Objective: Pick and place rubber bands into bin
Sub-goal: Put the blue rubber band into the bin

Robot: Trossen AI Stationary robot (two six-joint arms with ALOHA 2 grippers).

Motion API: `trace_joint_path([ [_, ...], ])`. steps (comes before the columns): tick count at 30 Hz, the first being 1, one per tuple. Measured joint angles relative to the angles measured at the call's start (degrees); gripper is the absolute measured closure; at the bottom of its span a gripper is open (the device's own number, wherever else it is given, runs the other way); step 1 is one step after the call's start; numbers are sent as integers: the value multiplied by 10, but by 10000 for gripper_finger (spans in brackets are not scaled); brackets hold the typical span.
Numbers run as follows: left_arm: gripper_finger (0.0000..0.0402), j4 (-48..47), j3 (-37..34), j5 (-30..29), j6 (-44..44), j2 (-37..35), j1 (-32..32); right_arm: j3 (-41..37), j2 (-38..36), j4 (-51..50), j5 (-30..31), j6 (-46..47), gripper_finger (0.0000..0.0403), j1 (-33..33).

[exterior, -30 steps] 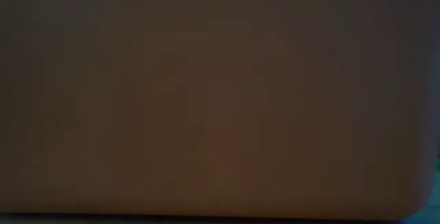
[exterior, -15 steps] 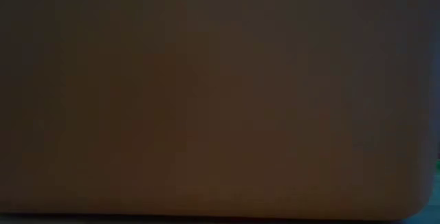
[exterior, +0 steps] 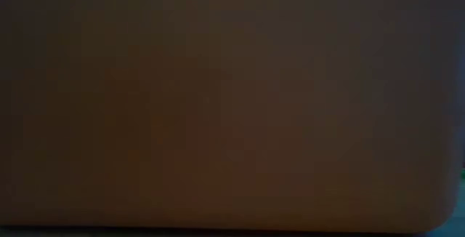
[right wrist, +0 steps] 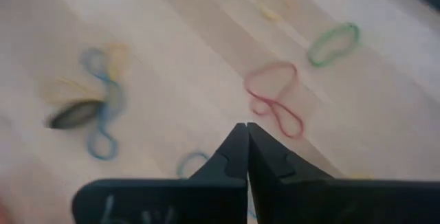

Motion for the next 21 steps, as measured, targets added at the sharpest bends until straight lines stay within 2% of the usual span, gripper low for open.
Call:
trace_joint_path([
  [6, 399, 8, -1, 24, 49, -5, 20, 41, 91, -105, -76, 25, 383, -39],
  [13, 400, 8, -1, 59, 68, -6, 39, 17, 143, -137, -170, 27, 321, -73],
  [21, 401, 8, -1, 62, 68, -6, 45, 2, 166, -136, -186, 23, 251, -79],
])
